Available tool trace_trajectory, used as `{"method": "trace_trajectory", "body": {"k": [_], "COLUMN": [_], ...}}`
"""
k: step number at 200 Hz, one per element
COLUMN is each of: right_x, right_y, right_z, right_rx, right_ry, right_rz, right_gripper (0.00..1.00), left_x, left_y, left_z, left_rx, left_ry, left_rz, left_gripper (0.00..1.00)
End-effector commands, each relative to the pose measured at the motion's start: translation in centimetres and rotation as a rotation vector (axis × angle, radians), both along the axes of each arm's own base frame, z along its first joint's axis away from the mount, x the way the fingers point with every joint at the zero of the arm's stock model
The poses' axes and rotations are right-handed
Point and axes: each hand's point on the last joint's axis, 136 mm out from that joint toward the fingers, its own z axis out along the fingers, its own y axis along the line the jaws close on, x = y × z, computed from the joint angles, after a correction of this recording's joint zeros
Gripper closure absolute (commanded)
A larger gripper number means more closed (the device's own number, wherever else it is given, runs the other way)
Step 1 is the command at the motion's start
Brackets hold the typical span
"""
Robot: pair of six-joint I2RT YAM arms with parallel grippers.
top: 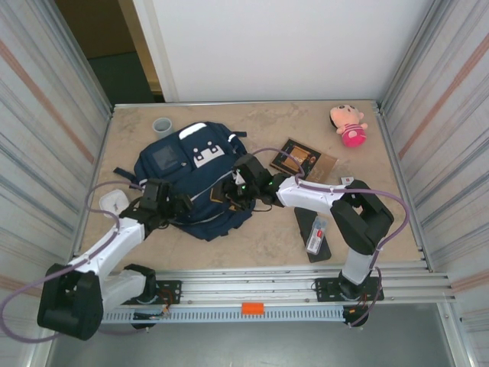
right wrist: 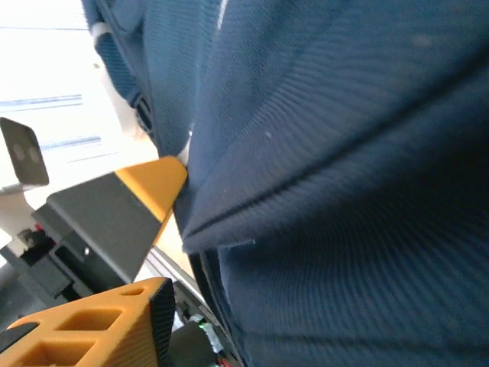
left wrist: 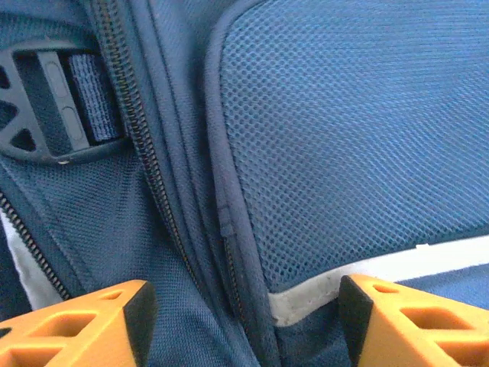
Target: Pack books, pencil case, and school supplies into a backpack
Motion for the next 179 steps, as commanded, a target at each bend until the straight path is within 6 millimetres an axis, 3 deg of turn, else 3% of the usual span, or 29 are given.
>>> {"method": "trace_trajectory", "body": {"k": [1, 23, 40, 63, 78, 91, 103, 127, 154, 179], "right_x": [-1.3, -2.3, -2.1, -0.9, 0.5, 2.1, 3.5, 6.1, 8.5, 7.4], "right_y": [-1.6, -4.5, -8.1, -12.1, -13.3, -12.7, -11.0, -7.6, -6.5, -6.0], "right_z": [0.3, 0.7, 2.5, 5.8, 7.5, 8.4, 8.8, 7.8, 3.4, -0.7], "right_rx": [-0.059, -0.164, -0.301, -0.398, -0.403, -0.365, -0.286, -0.179, -0.204, -0.238], "right_ry": [0.029, 0.002, -0.091, -0.183, -0.238, -0.297, -0.327, -0.393, -0.378, -0.3], "right_rz": [0.01, 0.04, 0.055, 0.06, 0.055, 0.048, 0.061, 0.103, 0.074, 0.078], "right_gripper": [0.47, 0.46, 0.46, 0.45, 0.44, 0.44, 0.44, 0.49, 0.53, 0.53], "left_x": [0.6, 0.3, 0.1, -0.2, -0.4, -0.5, -0.6, -0.6, -0.4, 0.0], "left_y": [0.9, 1.5, 1.8, 2.5, 2.8, 2.8, 2.9, 2.9, 2.6, 2.1], "left_z": [-0.6, -0.8, -0.4, 0.2, 0.6, 0.8, 0.9, 1.1, 1.7, 3.4], "left_rx": [0.011, 0.036, 0.056, 0.086, 0.094, 0.093, 0.092, 0.098, 0.092, 0.076], "left_ry": [-0.011, -0.003, -0.007, -0.02, -0.029, -0.034, -0.038, -0.041, -0.047, -0.078], "left_rz": [0.081, 0.096, 0.094, 0.104, 0.11, 0.111, 0.111, 0.108, 0.089, 0.064], "left_gripper": [0.37, 0.39, 0.4, 0.42, 0.43, 0.43, 0.43, 0.43, 0.43, 0.43]}}
